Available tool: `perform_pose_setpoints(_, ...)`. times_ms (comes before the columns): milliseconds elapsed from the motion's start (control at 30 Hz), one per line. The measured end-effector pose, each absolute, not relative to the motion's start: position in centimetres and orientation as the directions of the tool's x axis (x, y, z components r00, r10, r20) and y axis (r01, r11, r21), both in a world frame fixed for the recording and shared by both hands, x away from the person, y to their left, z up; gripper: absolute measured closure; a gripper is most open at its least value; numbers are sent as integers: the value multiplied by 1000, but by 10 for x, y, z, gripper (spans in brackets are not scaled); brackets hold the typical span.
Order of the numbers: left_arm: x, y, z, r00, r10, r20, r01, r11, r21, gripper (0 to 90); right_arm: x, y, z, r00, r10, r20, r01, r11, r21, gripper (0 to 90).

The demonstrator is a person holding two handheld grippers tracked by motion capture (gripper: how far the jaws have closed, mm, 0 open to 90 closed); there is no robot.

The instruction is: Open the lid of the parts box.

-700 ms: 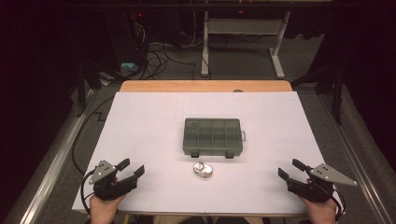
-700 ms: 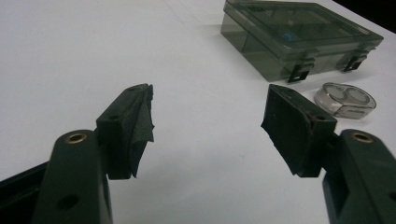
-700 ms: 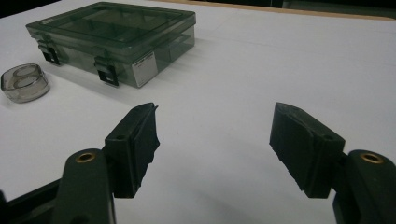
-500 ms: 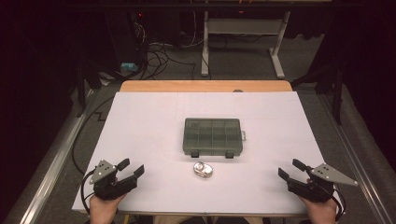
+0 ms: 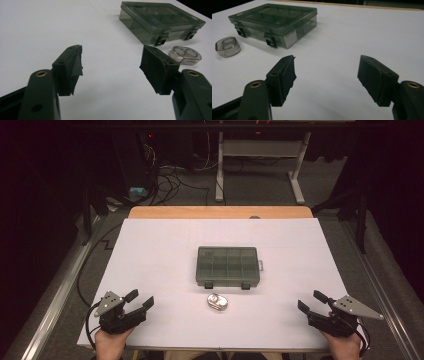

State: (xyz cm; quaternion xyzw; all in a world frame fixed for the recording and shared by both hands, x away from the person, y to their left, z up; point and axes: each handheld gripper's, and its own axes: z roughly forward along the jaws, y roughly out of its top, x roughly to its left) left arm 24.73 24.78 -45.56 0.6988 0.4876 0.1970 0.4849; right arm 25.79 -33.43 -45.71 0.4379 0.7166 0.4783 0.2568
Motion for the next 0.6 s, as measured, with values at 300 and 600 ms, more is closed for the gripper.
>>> perform_pose_setpoints(300,247,249,-454,439,874,-206,478,-34,878,329,258,-335,-456,-486,871,68,373,137,918,304)
perform_pose_setpoints(600,248,245,-453,452,870,-197,464,-41,885,330,260,-333,-456,-497,866,61,356,139,924,315)
